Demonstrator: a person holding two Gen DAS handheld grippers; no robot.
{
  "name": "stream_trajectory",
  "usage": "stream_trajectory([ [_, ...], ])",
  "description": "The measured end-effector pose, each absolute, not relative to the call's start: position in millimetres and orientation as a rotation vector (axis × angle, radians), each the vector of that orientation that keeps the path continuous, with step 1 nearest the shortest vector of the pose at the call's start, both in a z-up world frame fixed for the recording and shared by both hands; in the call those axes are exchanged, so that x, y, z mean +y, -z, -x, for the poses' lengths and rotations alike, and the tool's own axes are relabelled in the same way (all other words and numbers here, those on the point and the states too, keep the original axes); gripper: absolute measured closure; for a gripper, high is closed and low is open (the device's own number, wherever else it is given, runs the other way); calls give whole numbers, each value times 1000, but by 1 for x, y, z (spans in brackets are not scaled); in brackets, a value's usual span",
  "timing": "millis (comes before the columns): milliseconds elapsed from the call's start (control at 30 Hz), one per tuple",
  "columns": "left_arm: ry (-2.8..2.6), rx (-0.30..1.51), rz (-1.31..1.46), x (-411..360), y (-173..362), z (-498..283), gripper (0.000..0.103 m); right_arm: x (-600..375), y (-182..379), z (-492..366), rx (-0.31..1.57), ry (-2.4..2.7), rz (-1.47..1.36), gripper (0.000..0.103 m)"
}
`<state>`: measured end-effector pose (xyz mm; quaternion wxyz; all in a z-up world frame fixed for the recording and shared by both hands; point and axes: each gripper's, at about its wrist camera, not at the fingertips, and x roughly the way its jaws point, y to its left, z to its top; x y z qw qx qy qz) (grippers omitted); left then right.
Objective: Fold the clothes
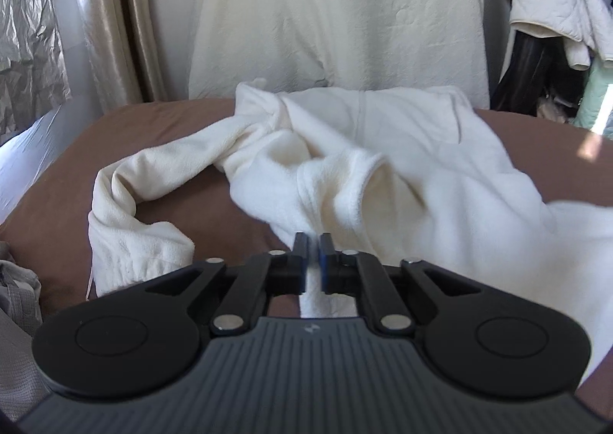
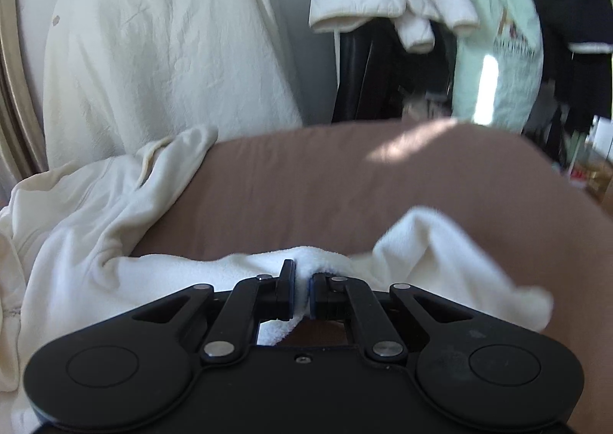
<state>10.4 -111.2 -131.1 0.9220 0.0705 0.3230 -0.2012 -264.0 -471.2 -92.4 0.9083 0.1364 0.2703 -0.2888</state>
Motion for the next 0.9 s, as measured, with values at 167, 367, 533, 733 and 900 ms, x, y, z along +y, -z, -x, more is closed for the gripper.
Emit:
stream_trajectory([
  [167, 446, 637, -168, -121, 125, 2, 103, -475, 65, 265, 515, 621, -210, 98],
  [367, 429, 705, -249, -135, 146, 0, 103, -481, 38, 266, 472, 666, -130, 99],
  [533, 395, 744, -251, -134, 157, -10, 100, -502, 46, 255, 496, 725, -23, 99],
  [733, 344, 842, -224, -123, 177, -29, 99, -529, 111, 252, 634, 782, -177, 99],
  [900, 280, 910, -166, -109, 188, -50, 99, -535, 121, 248, 680, 774, -209, 98],
])
